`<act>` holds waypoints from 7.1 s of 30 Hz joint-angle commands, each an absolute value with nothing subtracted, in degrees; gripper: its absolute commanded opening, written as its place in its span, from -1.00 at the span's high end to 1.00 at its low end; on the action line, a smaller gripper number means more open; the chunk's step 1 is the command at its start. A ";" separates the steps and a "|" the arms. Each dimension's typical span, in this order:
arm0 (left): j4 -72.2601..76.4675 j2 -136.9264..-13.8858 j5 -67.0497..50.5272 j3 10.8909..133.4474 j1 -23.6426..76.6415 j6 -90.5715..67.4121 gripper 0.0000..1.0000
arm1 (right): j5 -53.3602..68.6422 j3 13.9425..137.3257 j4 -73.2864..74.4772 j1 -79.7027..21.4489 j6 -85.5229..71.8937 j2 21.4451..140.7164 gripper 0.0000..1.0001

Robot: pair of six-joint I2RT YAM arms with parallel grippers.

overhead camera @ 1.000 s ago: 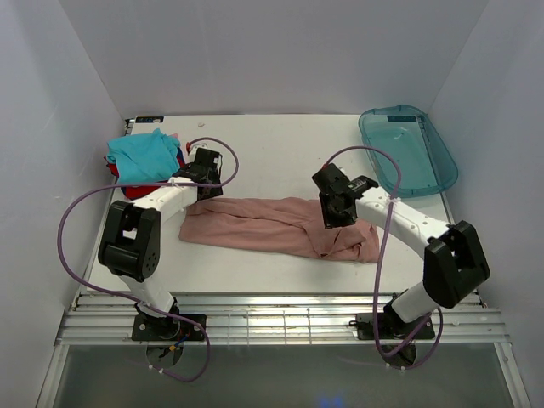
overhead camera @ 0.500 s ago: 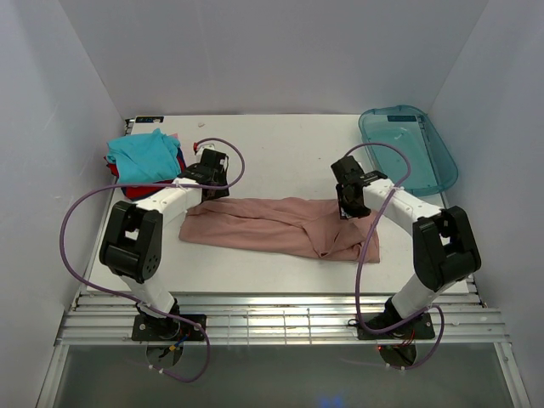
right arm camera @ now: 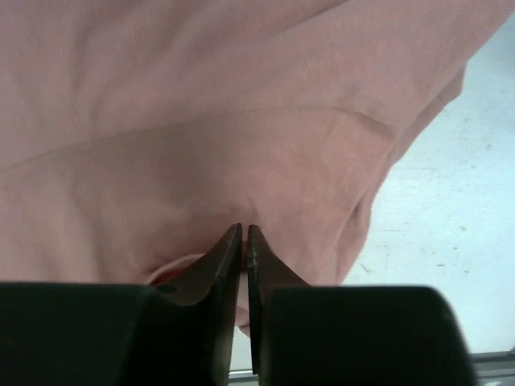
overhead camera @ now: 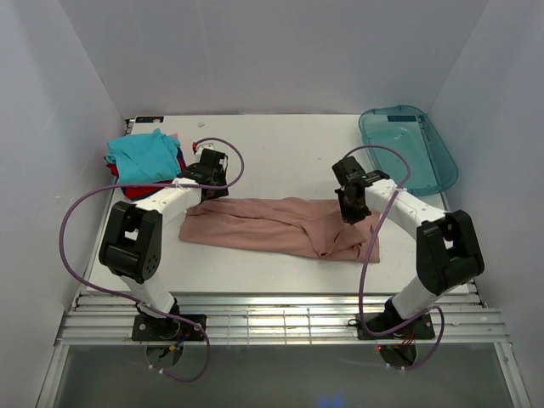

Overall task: Fold and stack the t-shirts
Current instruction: Fold the tshirt

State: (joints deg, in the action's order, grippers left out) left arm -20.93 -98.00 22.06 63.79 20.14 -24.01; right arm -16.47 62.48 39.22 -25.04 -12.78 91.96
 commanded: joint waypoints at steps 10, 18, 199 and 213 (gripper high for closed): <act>-20.13 -97.29 22.94 66.27 20.21 -24.08 -0.32 | -13.19 63.72 53.34 -25.31 -16.78 81.04 0.84; -20.04 -98.09 22.24 66.71 20.21 -24.43 -0.32 | -10.99 56.87 61.87 -31.63 -24.60 74.80 0.84; -39.19 -93.08 31.20 48.43 25.22 -54.84 1.00 | -17.84 103.33 50.97 -14.85 -15.21 132.18 0.85; -52.02 -93.86 25.93 45.97 40.86 -71.53 1.00 | -13.28 127.42 51.33 -14.77 -14.94 144.22 0.84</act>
